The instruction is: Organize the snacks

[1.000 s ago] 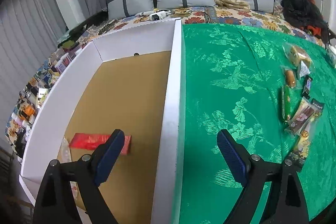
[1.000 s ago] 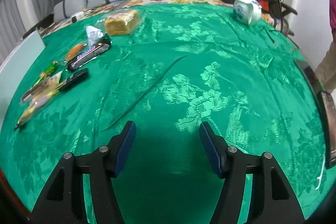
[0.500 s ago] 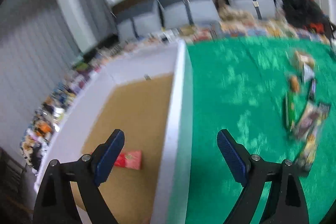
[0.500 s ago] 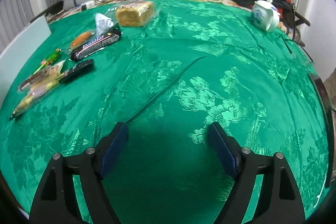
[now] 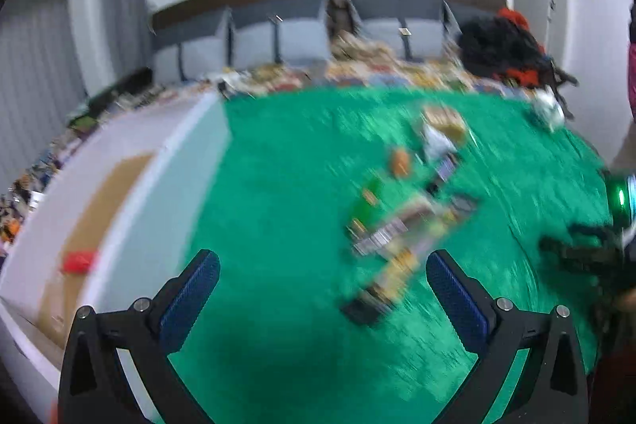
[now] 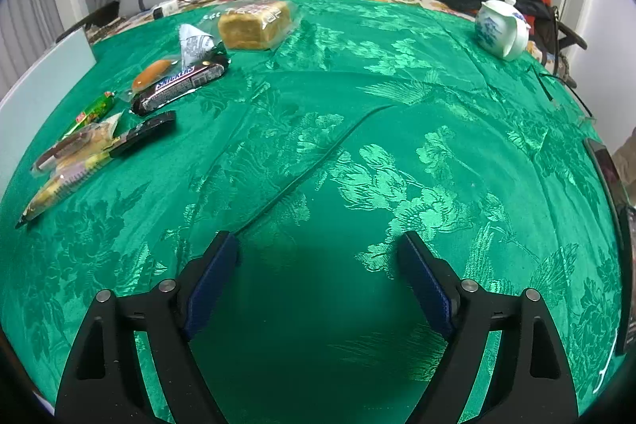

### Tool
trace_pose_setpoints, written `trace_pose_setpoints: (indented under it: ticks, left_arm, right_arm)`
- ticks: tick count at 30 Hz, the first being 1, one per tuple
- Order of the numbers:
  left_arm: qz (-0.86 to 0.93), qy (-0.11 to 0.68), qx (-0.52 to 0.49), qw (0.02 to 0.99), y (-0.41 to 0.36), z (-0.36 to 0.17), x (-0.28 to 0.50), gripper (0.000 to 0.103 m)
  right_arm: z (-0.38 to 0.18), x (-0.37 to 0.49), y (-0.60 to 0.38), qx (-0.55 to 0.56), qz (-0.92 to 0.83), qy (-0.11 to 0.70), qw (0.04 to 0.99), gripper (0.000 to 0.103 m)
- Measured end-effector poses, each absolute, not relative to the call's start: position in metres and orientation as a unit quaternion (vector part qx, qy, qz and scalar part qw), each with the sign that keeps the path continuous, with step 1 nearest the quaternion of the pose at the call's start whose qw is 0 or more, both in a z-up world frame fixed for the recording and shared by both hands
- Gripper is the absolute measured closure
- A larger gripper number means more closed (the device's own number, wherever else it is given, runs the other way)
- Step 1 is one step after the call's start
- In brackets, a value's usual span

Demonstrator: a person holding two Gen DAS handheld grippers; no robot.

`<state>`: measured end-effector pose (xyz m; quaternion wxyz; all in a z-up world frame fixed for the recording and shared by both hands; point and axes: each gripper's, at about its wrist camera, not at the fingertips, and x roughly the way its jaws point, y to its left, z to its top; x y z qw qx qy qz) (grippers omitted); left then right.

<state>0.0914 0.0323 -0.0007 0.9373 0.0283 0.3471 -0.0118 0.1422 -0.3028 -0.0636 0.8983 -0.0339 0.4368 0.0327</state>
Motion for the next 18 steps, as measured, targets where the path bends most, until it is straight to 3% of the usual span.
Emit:
trace_pose_setpoints:
  ticks: [10,18]
  left_arm:
    - [-0.055,0.428,0.081,0.898,-0.008,-0.078,0.08,0.0]
    - [-0.074,0.443,0.071,0.891,-0.012,-0.091,0.073,0.0]
  right_arm:
    - [-0.064,0.142,-0.304,-0.034,0.033,0.437,0.898,0.017]
    - [-0.064,0.142,-0.303,-0.035,0.035,0.438,0.898,0.015]
